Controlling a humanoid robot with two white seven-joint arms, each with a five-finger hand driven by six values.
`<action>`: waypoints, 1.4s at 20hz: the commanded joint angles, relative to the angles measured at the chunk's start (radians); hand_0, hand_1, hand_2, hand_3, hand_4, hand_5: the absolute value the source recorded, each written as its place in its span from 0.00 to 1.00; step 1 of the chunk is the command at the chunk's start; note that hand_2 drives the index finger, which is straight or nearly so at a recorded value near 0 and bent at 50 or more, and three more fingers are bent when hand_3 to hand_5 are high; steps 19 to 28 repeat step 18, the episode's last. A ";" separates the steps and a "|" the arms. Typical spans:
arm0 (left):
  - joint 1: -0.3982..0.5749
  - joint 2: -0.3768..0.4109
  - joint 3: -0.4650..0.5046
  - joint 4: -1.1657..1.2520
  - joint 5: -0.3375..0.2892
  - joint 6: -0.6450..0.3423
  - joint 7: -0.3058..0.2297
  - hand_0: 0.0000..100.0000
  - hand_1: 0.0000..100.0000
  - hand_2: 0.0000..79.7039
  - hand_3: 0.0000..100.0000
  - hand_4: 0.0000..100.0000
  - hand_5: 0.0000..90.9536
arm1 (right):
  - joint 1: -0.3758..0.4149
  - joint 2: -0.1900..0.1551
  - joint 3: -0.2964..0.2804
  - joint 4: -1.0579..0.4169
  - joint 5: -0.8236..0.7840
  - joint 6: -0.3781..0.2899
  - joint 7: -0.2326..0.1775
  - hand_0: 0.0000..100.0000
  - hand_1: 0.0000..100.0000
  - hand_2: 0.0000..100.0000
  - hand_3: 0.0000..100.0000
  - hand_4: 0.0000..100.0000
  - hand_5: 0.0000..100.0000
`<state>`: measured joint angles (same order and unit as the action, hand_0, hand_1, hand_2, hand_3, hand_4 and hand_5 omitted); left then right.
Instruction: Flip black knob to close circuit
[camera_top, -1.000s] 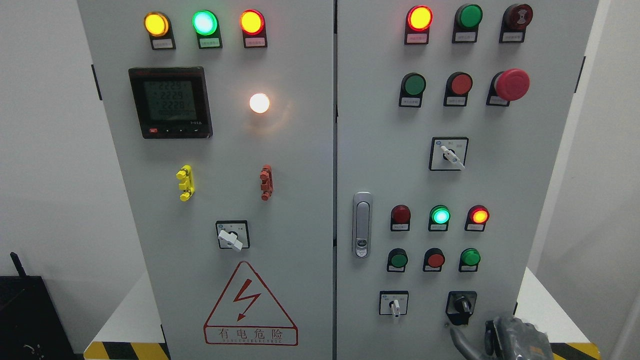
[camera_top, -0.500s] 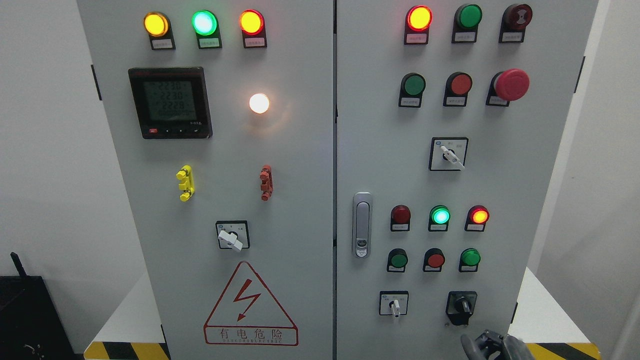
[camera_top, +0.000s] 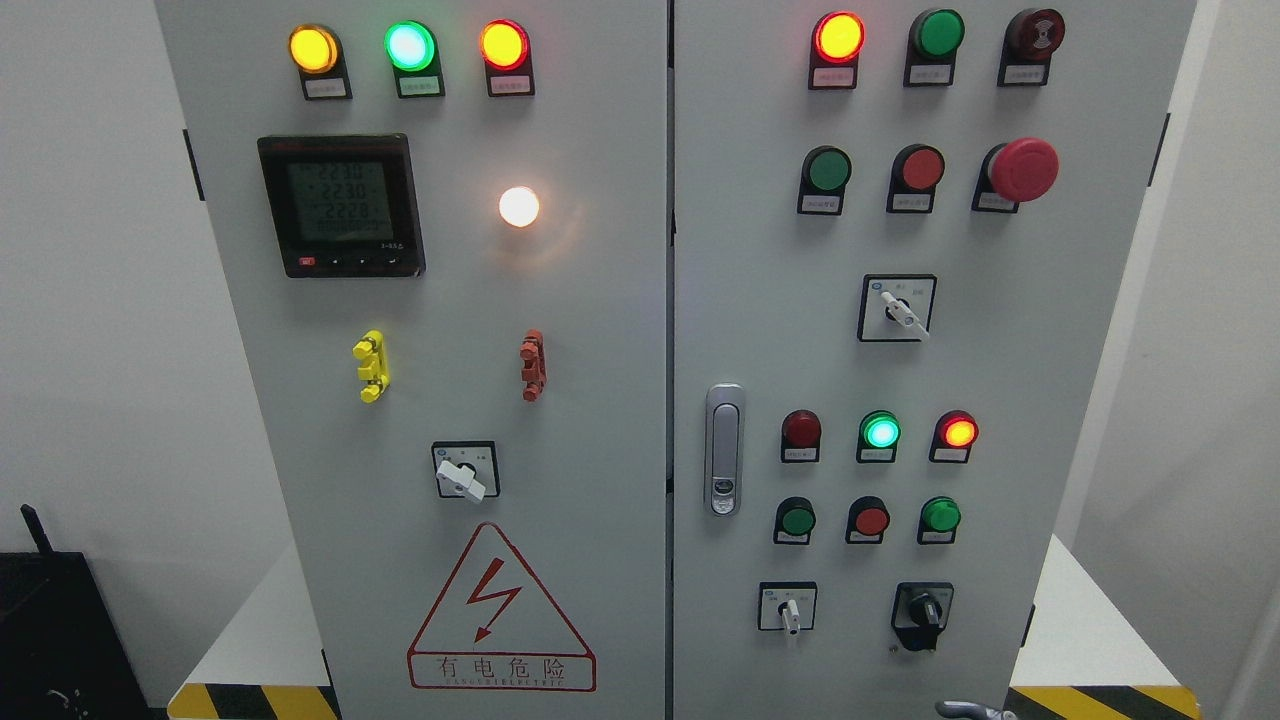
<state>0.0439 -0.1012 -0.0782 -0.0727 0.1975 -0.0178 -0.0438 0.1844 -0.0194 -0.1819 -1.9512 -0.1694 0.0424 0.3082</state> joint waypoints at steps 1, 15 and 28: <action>-0.001 0.000 0.000 -0.001 0.000 -0.001 0.001 0.12 0.56 0.00 0.00 0.00 0.00 | 0.104 0.041 -0.051 -0.091 -0.147 -0.029 0.037 0.00 0.06 0.00 0.00 0.00 0.00; 0.001 0.000 0.000 0.001 0.000 -0.001 0.001 0.12 0.56 0.00 0.00 0.00 0.00 | 0.150 0.044 -0.045 -0.081 -0.148 -0.059 0.077 0.00 0.06 0.00 0.00 0.00 0.00; 0.001 0.000 0.000 0.001 0.000 -0.001 0.001 0.12 0.56 0.00 0.00 0.00 0.00 | 0.155 0.044 -0.042 -0.080 -0.148 -0.059 0.075 0.00 0.06 0.00 0.00 0.00 0.00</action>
